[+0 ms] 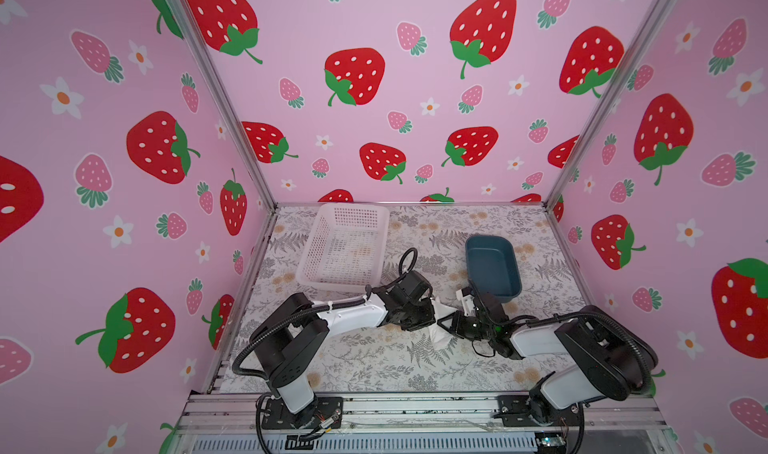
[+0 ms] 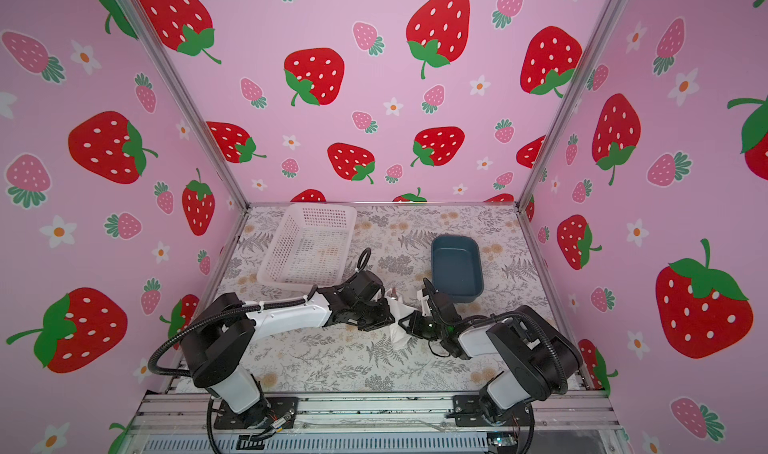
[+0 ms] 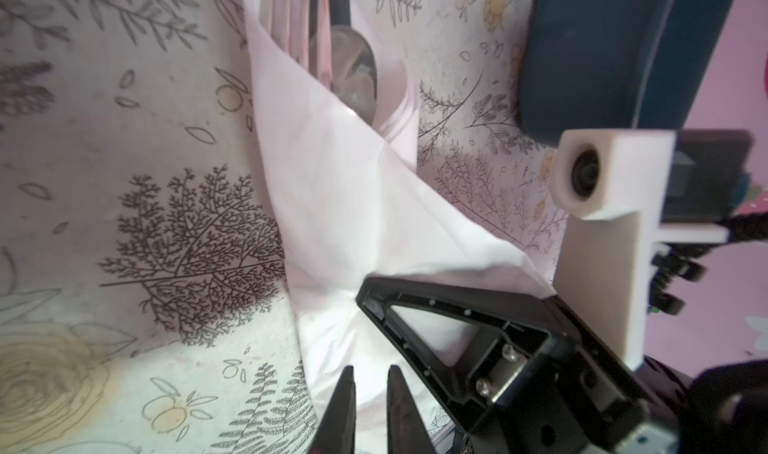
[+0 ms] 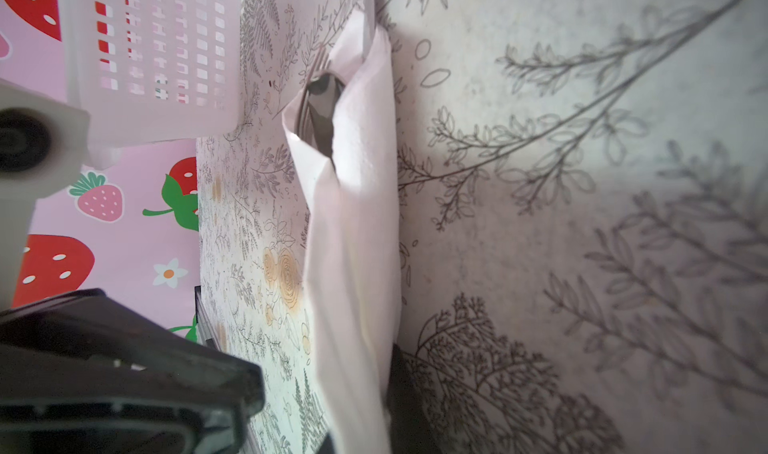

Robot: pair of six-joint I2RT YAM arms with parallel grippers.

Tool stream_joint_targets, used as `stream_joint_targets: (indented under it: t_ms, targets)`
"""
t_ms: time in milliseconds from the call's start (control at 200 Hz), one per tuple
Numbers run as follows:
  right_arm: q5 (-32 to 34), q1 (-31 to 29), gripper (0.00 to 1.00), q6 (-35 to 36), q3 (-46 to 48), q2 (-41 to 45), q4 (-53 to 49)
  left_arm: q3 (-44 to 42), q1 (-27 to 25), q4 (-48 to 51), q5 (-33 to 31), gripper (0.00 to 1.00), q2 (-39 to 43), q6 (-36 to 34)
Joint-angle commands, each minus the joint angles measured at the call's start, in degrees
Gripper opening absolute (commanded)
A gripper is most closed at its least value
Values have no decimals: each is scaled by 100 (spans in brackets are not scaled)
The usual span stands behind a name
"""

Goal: Place the utensils on the paper napkin and roll it up
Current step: 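Open the left gripper and draw it back while the right gripper holds the bundle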

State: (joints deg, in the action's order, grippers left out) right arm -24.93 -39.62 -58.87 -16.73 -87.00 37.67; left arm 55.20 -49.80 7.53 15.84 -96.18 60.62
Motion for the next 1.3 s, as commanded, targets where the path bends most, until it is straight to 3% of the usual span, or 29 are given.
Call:
stream_joint_targets:
  t_ms: [0,390,735,1296]
  targets:
    - [-98,15,8,-32,97,66,158,-216,32,91,-259,18,201,117]
    - [-113,24,8,-63,116,126,232,-555,188,41,-359,20,622,240]
    - [-214,24,8,11,137,243,274,-1114,266,-401,-668,37,1270,333]
    - [-263,24,9,86,169,536,292,-1444,296,-610,-1141,41,1685,353]
